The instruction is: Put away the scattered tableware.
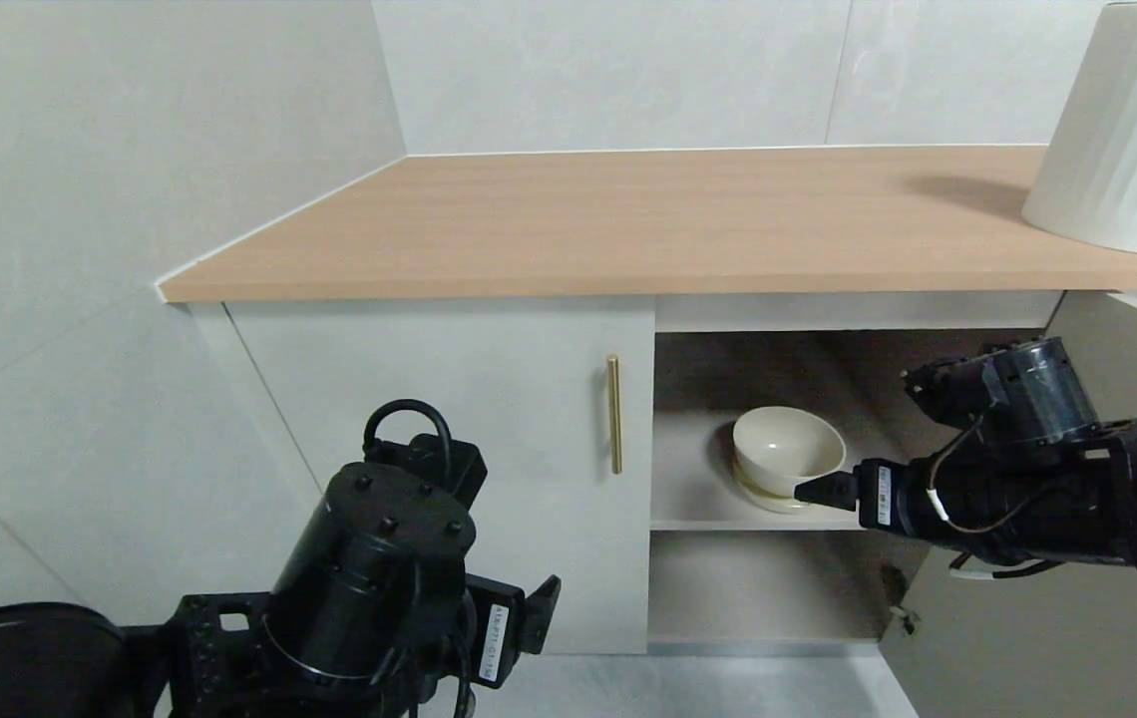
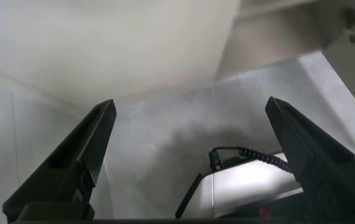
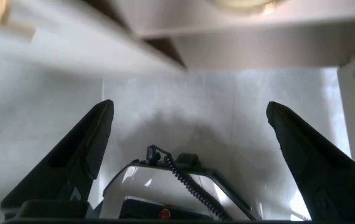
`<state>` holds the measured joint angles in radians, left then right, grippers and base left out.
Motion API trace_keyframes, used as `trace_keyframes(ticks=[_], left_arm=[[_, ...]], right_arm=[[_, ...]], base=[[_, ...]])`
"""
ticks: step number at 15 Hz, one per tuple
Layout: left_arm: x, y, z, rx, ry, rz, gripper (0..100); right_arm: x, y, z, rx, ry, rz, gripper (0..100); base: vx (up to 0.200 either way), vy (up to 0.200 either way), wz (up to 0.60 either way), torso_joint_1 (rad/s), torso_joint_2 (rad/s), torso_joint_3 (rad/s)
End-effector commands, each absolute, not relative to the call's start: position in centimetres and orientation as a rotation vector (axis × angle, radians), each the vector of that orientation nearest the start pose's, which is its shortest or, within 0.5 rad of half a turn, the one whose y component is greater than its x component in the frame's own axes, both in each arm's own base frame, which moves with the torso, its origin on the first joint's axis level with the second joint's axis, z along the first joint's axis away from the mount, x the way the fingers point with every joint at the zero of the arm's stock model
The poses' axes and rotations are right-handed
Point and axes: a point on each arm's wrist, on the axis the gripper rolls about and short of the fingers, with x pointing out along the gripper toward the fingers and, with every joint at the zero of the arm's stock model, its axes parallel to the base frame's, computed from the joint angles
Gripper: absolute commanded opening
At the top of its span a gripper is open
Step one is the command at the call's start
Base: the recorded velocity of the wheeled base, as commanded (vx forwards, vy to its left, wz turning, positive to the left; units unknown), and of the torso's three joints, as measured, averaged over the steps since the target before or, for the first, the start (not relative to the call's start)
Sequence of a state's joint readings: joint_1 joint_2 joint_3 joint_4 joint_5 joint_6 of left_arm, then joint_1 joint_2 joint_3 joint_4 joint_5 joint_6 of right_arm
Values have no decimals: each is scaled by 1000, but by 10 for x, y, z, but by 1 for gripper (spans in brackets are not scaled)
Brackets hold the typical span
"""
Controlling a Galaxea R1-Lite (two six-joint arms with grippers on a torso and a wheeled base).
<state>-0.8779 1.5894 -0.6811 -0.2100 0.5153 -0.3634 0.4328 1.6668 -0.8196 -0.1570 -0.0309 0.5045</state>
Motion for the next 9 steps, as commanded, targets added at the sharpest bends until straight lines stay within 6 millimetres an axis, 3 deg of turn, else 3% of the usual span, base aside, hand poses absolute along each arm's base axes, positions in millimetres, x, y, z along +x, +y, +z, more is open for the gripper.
trace_keyframes(ticks=[1, 9], left_arm=[[168, -184, 144, 100, 588, -242, 100], [168, -185, 144, 100, 590, -241, 100]], right_arm=[[254, 117, 153, 320, 752, 206, 100], [255, 117, 152, 319, 755, 205, 100]], base=[[-200, 0, 0, -22, 7, 2], [-200, 0, 0, -1, 3, 2]])
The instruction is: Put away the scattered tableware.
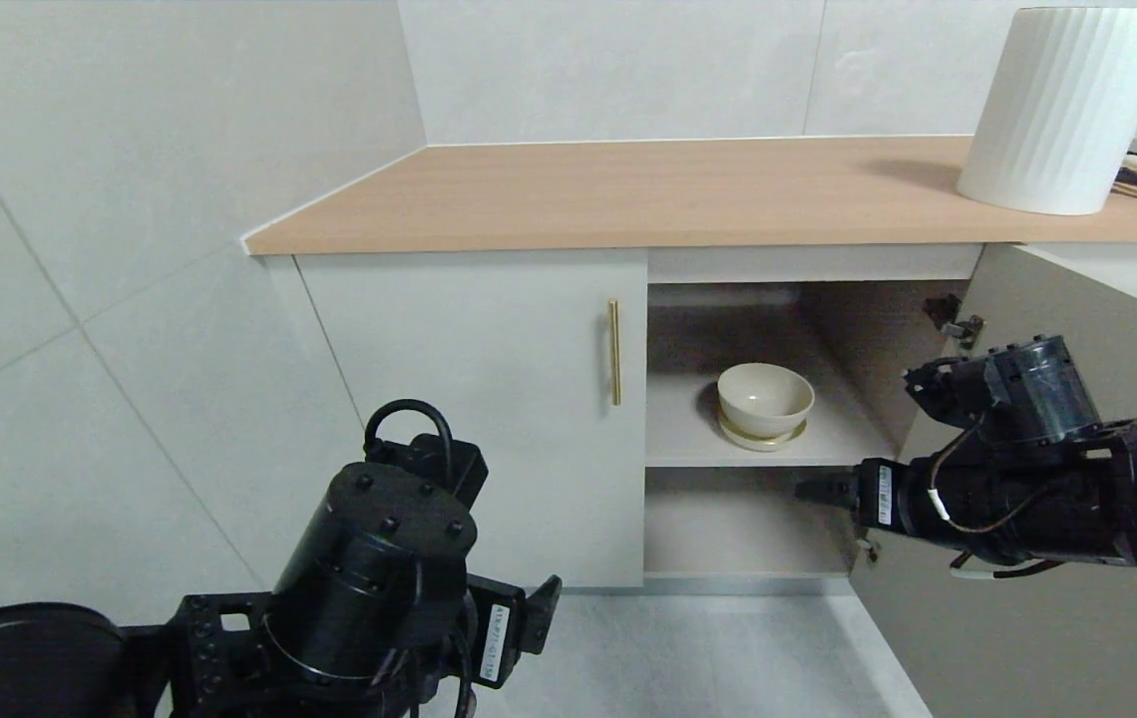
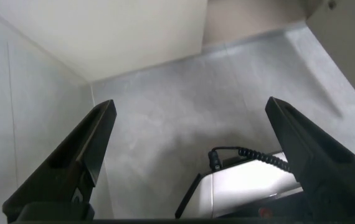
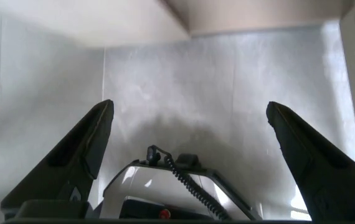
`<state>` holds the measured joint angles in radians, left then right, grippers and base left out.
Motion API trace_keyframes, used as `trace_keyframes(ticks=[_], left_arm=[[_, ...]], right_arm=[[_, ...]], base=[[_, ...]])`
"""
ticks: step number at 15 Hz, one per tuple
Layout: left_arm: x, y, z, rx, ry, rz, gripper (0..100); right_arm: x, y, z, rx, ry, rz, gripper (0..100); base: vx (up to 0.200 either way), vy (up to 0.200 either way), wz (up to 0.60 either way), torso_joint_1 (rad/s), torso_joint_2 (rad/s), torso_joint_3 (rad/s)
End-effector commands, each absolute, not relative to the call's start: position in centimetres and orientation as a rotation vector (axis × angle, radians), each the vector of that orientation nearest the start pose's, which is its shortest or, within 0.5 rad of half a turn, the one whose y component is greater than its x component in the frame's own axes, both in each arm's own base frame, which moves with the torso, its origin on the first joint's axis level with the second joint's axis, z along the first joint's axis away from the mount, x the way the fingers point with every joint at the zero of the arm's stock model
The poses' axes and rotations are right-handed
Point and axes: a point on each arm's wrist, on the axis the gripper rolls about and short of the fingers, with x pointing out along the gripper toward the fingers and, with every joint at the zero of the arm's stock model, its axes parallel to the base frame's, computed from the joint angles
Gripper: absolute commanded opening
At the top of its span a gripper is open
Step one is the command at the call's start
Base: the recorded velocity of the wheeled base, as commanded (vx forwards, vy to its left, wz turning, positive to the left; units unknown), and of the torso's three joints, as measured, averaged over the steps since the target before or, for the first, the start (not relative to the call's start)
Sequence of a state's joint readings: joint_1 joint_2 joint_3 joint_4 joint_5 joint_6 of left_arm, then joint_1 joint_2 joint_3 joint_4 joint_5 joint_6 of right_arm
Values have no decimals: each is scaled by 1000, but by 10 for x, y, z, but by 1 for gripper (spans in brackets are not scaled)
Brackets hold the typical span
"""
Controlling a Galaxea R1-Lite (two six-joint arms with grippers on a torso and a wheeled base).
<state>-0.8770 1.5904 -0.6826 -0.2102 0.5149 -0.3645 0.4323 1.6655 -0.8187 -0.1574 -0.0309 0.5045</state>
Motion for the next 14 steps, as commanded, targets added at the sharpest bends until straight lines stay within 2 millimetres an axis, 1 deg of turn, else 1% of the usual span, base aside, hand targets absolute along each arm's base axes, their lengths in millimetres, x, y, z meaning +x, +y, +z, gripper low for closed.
trace_keyframes(ticks=[1, 6, 8, 10, 11, 12, 13, 14], left_arm=[[168, -185, 144, 100, 590, -241, 100], [168, -185, 143, 103, 591, -240, 100], [169, -185, 143, 104, 592, -239, 100], [169, -186, 142, 106, 594, -239, 100], [169, -185, 143, 106, 591, -238, 100], [168, -185, 145, 101, 586, -240, 100], [168, -185, 146, 97, 581, -240, 100], [168, -184, 147, 96, 574, -234, 100]], right_arm=[[255, 117, 151, 319, 757, 204, 100], [254, 117, 153, 320, 752, 206, 100], [252, 116, 157, 325, 742, 214, 100], [244, 113, 166, 337, 736, 245, 100], [230, 108, 179, 342, 746, 278, 100], [219, 103, 187, 329, 754, 292, 100], [207, 97, 194, 286, 759, 305, 100], [194, 91, 196, 236, 782, 315, 100]], base=[[-200, 0, 0, -2, 2, 2], [-200, 0, 0, -4, 1, 3], [0, 0, 0, 0, 0, 0], [0, 0, 0, 0, 0, 0], [0, 0, 0, 0, 0, 0], [0, 0, 0, 0, 0, 0], [0, 0, 0, 0, 0, 0], [0, 0, 0, 0, 0, 0]])
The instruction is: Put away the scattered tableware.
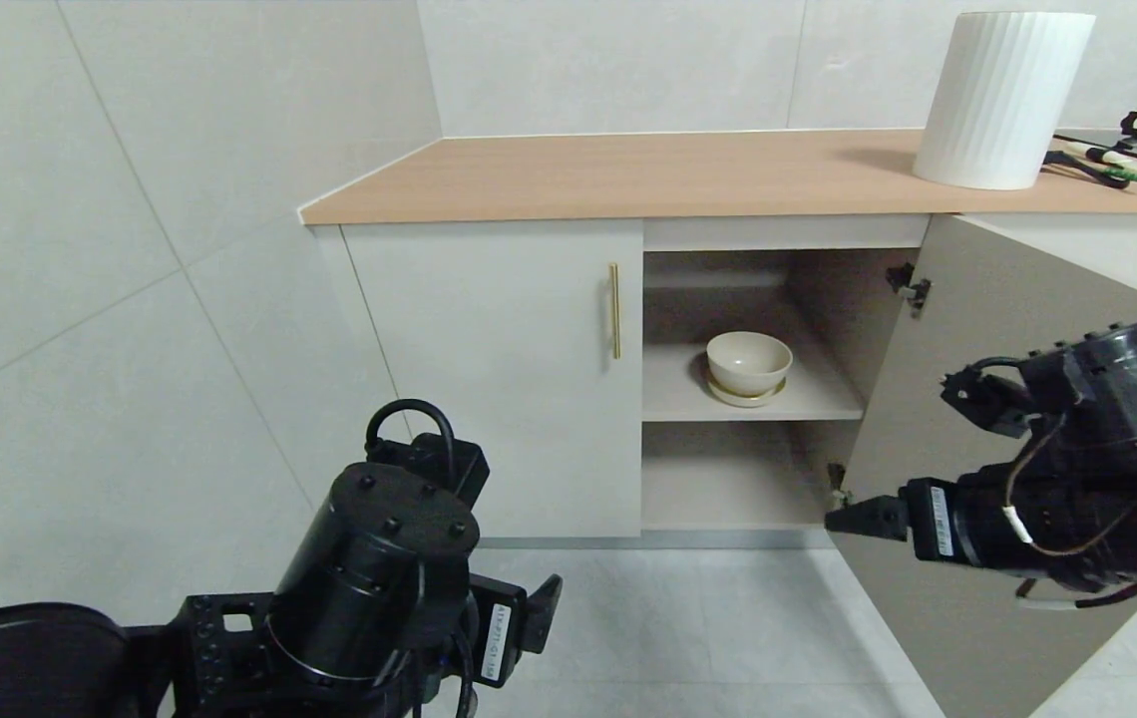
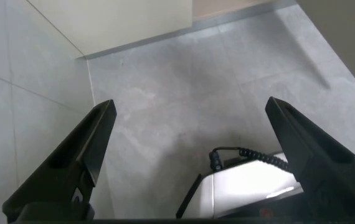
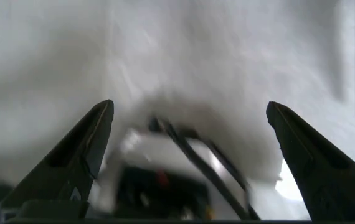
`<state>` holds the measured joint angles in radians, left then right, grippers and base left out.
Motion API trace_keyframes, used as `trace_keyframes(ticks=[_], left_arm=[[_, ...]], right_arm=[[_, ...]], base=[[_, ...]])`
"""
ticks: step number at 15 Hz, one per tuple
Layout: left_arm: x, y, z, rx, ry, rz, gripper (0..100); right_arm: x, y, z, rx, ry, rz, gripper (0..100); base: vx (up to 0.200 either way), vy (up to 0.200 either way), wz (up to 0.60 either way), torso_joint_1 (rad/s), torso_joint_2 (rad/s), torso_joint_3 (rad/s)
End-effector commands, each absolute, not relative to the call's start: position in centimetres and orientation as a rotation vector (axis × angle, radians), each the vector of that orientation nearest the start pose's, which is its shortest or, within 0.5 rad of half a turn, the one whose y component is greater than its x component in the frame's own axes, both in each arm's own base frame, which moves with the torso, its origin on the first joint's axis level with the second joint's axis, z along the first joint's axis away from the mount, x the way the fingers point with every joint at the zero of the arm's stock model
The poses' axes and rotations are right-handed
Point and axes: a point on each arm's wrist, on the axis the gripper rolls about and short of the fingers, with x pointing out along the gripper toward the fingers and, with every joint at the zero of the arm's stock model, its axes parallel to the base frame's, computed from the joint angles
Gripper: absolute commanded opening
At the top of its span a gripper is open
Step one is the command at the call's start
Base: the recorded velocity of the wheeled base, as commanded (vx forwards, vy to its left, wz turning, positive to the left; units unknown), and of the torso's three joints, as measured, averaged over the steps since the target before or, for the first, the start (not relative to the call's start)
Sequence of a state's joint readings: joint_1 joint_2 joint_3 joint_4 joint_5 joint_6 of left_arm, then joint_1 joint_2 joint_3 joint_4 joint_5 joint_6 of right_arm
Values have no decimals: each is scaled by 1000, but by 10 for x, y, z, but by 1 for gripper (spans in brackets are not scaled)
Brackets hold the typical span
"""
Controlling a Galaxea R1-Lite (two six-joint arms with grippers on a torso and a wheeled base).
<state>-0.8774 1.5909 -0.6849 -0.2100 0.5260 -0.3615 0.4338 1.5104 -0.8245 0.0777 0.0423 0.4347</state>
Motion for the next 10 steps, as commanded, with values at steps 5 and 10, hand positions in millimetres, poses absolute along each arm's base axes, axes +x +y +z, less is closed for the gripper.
trace_keyframes(ticks=[5, 10], left_arm=[[170, -184, 149, 89, 563, -218, 100], [170, -183, 149, 93, 560, -205, 100]], right_arm=[[158, 84, 183, 168, 960, 327, 100], [156, 86, 182, 161, 968, 339, 100]], base=[[0, 0, 0, 0, 0, 0], [0, 0, 0, 0, 0, 0]])
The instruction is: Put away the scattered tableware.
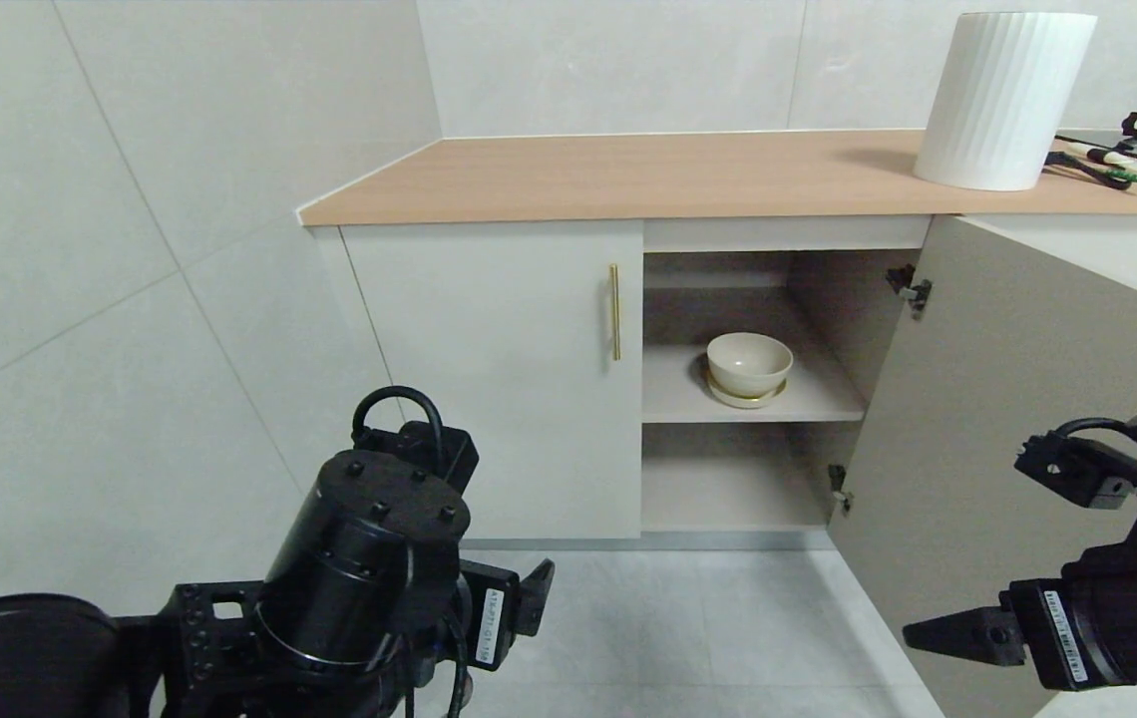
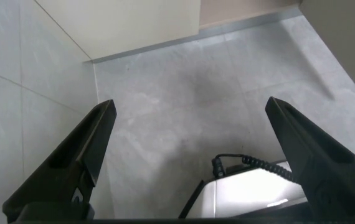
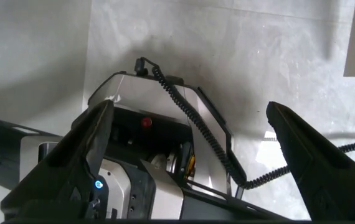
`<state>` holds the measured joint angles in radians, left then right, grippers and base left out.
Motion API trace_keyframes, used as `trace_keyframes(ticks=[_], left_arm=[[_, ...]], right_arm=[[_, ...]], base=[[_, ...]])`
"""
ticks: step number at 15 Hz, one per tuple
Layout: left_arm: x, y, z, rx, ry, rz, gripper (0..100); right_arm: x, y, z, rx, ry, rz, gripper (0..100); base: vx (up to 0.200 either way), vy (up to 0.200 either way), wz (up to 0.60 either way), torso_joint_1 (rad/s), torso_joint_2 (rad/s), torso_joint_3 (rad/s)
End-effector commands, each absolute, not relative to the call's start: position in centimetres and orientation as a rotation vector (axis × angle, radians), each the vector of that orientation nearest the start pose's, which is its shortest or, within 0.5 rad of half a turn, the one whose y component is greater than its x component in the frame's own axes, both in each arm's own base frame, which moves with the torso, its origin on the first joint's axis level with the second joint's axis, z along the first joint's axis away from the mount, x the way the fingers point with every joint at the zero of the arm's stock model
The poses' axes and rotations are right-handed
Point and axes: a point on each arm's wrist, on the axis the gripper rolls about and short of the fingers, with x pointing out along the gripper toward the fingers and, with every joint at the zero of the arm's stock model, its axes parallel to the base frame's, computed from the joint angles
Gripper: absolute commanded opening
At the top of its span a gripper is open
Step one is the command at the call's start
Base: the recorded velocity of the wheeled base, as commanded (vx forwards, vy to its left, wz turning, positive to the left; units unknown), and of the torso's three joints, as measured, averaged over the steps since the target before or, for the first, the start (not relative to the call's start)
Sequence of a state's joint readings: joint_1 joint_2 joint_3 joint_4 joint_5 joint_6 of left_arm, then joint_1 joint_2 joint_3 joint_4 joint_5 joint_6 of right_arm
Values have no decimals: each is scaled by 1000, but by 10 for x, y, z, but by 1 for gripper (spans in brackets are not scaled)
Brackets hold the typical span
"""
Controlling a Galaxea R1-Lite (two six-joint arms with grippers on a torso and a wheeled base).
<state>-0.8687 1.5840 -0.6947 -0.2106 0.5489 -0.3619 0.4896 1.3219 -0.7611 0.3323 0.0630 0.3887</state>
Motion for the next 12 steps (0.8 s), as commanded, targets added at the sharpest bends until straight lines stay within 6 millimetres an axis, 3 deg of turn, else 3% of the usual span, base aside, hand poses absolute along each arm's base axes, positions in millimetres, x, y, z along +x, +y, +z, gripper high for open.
trace_keyframes(ticks=[1, 3, 12], left_arm=[[170, -183, 149, 93, 560, -205, 100], [171, -184, 147, 109, 562, -200, 100], [171, -184, 147, 116, 557, -191, 100]], right_arm=[[156, 86, 182, 161, 968, 339, 100], [154, 86, 183, 156, 963, 344, 100], [142, 77, 185, 85, 1008, 247, 100]], base=[[0, 0, 0, 0, 0, 0], [0, 0, 0, 0, 0, 0], [0, -200, 0, 1, 3, 2]])
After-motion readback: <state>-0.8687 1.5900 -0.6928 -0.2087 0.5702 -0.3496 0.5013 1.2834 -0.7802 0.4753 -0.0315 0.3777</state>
